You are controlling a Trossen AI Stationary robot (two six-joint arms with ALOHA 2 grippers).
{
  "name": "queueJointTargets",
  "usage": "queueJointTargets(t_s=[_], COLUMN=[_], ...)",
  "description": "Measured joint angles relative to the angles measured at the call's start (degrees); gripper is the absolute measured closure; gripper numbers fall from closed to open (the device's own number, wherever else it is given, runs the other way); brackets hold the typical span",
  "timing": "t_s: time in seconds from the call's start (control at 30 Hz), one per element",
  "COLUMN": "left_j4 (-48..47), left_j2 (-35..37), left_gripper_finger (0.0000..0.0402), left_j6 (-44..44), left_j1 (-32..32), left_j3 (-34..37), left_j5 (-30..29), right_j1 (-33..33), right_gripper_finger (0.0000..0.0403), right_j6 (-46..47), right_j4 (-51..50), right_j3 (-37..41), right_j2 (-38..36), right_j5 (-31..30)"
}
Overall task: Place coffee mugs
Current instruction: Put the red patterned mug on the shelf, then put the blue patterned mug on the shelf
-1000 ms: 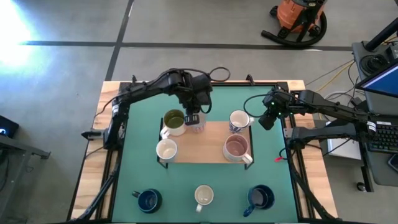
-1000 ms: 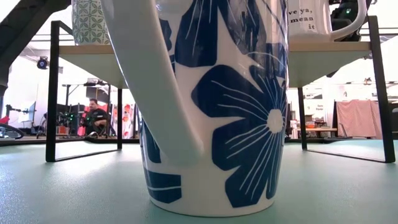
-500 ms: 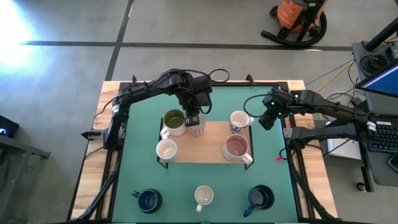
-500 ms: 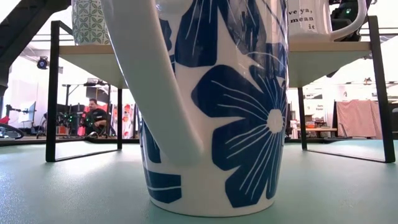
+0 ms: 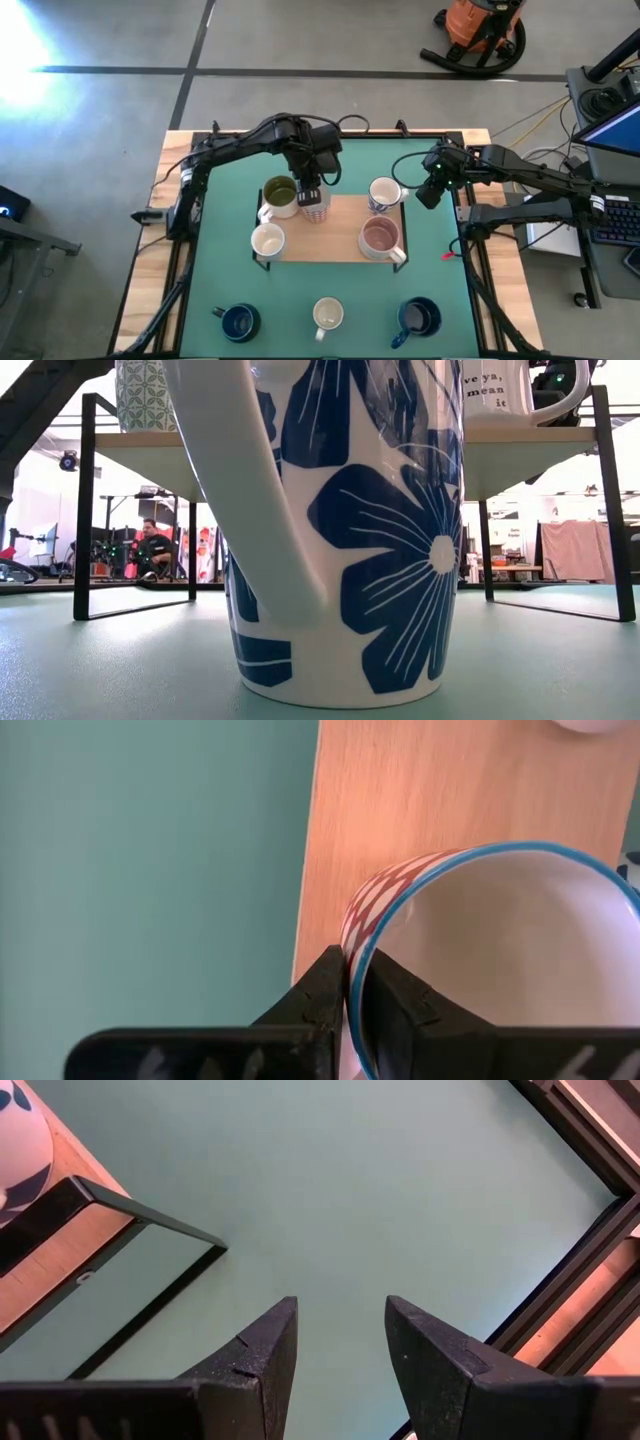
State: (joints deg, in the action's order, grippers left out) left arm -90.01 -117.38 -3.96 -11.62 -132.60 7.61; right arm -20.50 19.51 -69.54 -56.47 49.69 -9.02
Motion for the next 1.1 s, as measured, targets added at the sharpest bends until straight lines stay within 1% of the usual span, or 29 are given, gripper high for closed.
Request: queueJointTargets(t_s=[0.1,0.4,0.53,0.83,1.0,1.1], left_j4=[0.01,0.01,0.03,0.95,1.56,1.97], left_j2=[0.0,0.15,0.34,1.5,2.29,3.09], left_gripper_finger=[0.0379,0.0324,0.032,0.0319,0.0319,0.0319], left_j6=[0.6,1.11,0.72,-0.01,0.02,0.68], left_j1=[0.17,0.44,0.58,1.64,4.51,6.79], left_j3=[0.02,0.02,-2.28,-2.29,-2.32,-2.35], left_j5=[0.9,0.71,0.52,0.23,-5.76,-7.29], right_j1=[0.01,0.0,0.0,0.01,-0.01,0.0], right_gripper_finger=[0.0261,0.0262,0.0262,0.0262,0.0262,0.0262], right_j6=[0.0,0.0,0.0,0.0,0.0,0.0], right_j4=[0.0,0.0,0.0,0.02,0.0,0.01], right_j3=[0.0,0.0,0.0,0.02,0.0,0.01], right_j2=[0.0,0.0,0.0,0.0,0.0,0.0], right_j5=[0.0,0.0,0.0,-0.02,0.0,-0.01])
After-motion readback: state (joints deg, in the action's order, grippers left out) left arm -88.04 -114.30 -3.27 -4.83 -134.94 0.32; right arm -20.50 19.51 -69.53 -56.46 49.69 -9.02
